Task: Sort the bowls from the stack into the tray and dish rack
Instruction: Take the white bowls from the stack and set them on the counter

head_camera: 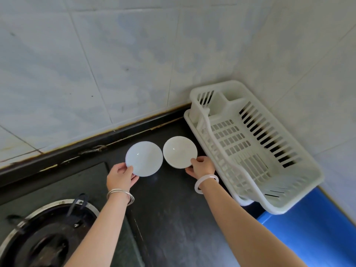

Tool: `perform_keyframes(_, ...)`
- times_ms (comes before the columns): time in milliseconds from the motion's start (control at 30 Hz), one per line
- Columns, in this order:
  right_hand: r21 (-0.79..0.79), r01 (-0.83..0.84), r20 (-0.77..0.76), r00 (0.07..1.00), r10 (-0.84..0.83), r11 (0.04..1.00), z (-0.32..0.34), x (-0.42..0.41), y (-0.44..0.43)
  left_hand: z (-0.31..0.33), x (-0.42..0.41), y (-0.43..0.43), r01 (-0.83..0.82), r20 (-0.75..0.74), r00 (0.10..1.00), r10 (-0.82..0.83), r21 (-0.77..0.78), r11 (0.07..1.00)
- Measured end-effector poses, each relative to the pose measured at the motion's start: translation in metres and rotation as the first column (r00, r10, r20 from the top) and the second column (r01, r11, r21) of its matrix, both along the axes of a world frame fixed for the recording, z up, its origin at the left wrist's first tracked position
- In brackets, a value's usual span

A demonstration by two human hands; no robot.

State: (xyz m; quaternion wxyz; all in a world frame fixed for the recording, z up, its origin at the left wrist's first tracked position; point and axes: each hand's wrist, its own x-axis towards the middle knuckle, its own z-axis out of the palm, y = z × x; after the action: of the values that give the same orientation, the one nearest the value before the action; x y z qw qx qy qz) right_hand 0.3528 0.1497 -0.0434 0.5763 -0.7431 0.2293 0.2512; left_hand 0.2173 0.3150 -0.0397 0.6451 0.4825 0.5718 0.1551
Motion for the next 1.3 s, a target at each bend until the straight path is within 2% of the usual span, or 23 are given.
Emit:
perform_keyframes(133,0.215,0.057,-0.081,0.996,-0.040,0.975,-0.002,-0.008,-0.007,-0.003,-0.007,-0.010,-0.026,0.110,0.993,0.046,-0.182,0.983)
perform_keyframes(200,0.286,0.112,-0.094,0.992,-0.089,0.951,-0.004,-0.011,-0.007,-0.004,-0.008,-0.013,-0.036,0.151,0.986,0.071,-0.224,0.974)
perform_keyframes(367,0.328,0.161,-0.086,0.986,-0.141,0.931,-0.001,-0.007,0.007,-0.006,0.003,-0.010,-0.097,0.170,0.976,0.138,-0.230,0.968)
perform_keyframes(1133,0.395,0.095,-0.026,0.995,-0.093,0.914,-0.008,0.045,0.070,-0.016,0.044,0.016,-0.182,0.189,0.956,0.226,-0.224,0.957)
perform_keyframes(1300,0.429,0.108,-0.088,0.993,-0.077,0.897,-0.004,0.044,0.068,-0.016,0.044,0.015,-0.190,0.192,0.953,0.235,-0.227,0.955)
